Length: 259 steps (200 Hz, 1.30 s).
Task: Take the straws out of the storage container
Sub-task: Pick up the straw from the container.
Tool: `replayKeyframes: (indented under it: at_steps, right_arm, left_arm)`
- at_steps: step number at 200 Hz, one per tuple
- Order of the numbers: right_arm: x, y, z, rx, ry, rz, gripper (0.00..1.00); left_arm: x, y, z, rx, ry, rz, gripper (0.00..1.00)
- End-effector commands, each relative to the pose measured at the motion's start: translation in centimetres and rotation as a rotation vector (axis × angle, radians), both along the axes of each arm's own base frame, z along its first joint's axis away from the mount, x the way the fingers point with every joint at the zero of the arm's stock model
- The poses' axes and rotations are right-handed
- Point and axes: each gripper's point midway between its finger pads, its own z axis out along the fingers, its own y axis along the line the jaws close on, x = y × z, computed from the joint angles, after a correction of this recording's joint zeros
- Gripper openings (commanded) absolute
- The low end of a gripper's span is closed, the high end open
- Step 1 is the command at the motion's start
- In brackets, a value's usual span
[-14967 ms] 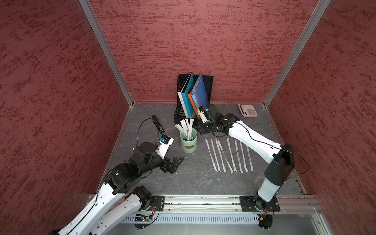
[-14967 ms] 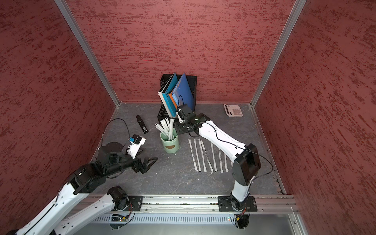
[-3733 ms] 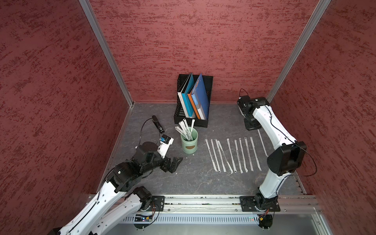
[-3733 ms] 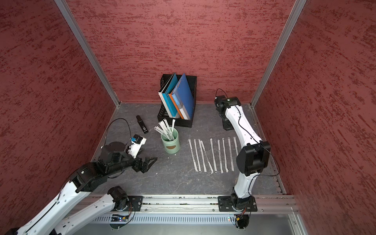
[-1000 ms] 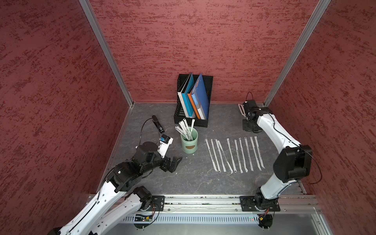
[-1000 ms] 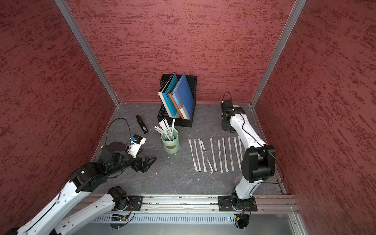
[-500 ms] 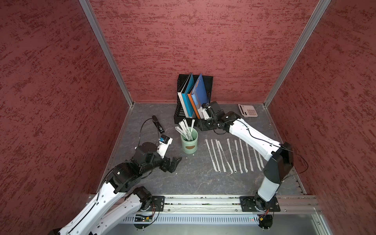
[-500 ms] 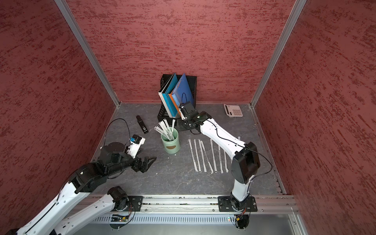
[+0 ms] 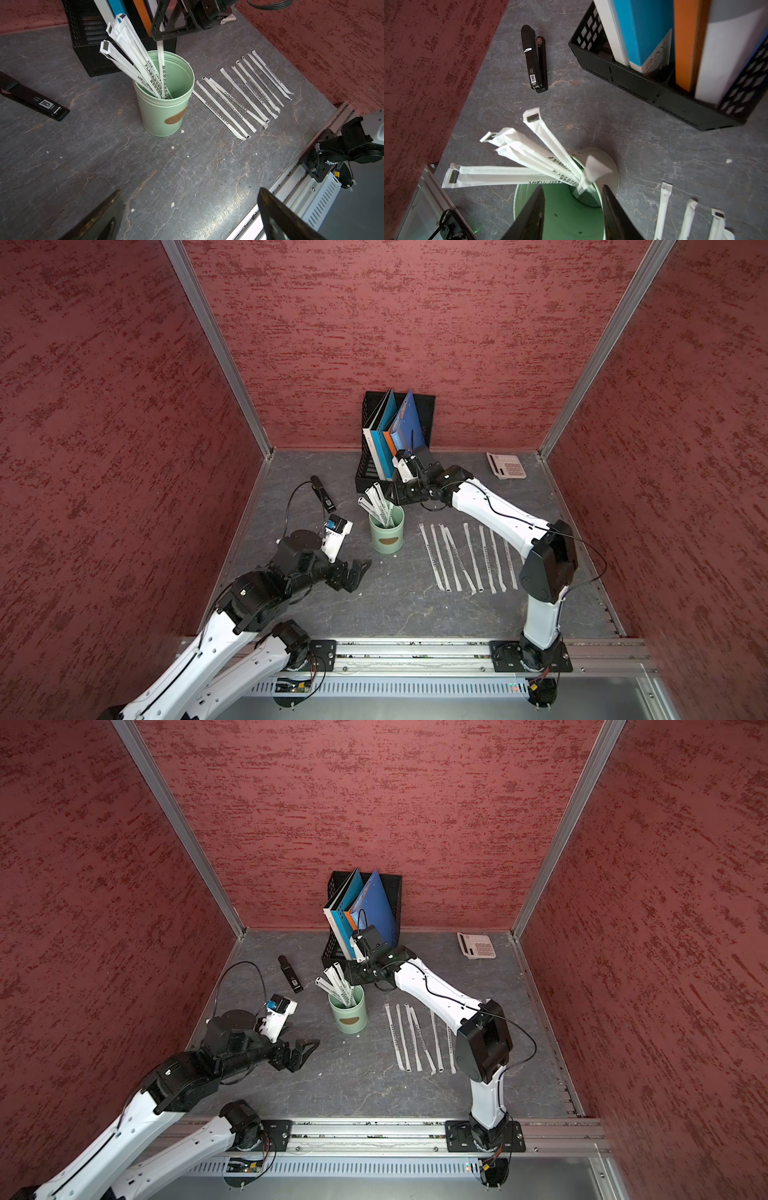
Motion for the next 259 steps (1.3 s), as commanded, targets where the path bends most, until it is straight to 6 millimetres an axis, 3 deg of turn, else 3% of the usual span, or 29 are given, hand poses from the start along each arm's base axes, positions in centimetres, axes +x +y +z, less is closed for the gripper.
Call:
replayKeyframes:
  at_steps: [1,75,113,149,198,259]
  right_arm:
    - [0.4,1.1,0.0,0.015,0.004,0.017,0.4]
    - [1.0,1.5,-0.8,-0.005,0.023,0.015,0.35]
    - [1.0,1.5,-0.7,-0.005,0.024,0.011,0.18]
    - [0.9,1.3,0.7,-0.002,0.003,0.015,0.1]
    - [0.4,0.6,4.0,0.013,-0.048,0.021,0.06]
    - [-0.6,-0.8,6.8,0.014,-0.094,0.01,0.02]
  left_arm:
    - [0.3,0.0,0.6,-0.014,-0.017,0.012,1.0]
    - [0.2,0.0,0.6,-0.019,-0.017,0.008,0.99]
    - [0.2,0.0,0.7,-0.02,-0.018,0.007,1.0]
    - [0.2,0.0,0.6,-0.019,-0.016,0.007,0.99]
    - [0.2,0.0,0.7,-0.022,-0.021,0.008,0.99]
    - [0.0,0.1,1.0,-0.03,-0.031,0.006,1.0]
